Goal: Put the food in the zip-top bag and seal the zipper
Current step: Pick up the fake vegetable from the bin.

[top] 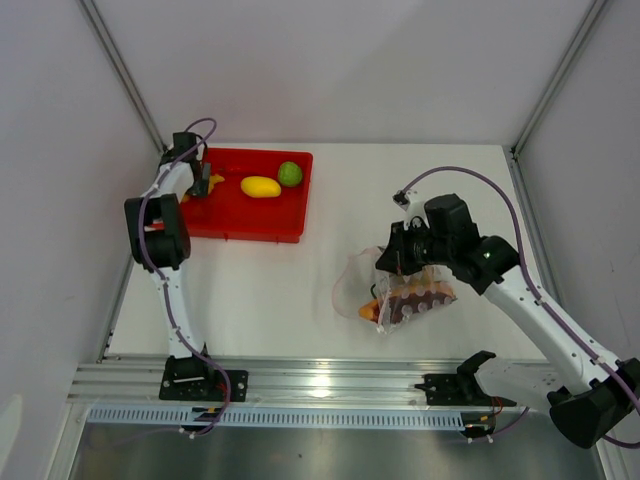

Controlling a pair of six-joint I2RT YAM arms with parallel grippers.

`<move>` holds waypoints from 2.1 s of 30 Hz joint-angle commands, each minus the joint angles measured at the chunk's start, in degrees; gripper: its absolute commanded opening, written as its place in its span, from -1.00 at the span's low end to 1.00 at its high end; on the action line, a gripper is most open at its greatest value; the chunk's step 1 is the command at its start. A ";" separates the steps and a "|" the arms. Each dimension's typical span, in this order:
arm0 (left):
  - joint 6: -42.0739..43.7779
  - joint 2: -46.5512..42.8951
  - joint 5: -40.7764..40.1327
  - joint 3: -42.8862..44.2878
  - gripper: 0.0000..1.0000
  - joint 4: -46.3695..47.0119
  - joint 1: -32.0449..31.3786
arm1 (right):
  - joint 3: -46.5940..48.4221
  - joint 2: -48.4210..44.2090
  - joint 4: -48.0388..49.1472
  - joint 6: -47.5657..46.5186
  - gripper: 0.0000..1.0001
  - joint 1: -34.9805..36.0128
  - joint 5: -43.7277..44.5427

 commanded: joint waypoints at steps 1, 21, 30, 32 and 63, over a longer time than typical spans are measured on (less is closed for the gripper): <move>1.60 0.82 -3.68 2.95 0.76 1.07 0.67 | -0.47 -0.65 2.45 0.14 -1.00 0.21 -0.32; 3.01 1.61 -6.58 0.42 -0.16 9.15 1.02 | -1.35 0.49 3.07 0.14 -1.00 -0.06 0.04; -3.40 -11.72 -3.16 -17.58 -0.98 14.69 0.41 | -1.17 0.58 3.77 0.49 -1.00 -0.14 0.21; -4.72 -14.02 -2.72 -19.72 -0.99 15.22 -0.29 | -1.00 0.40 3.42 0.67 -1.00 -0.14 0.38; -33.70 -72.20 35.74 -41.59 -0.99 -1.06 -34.21 | 10.51 3.83 -5.72 0.32 -1.00 -2.78 5.05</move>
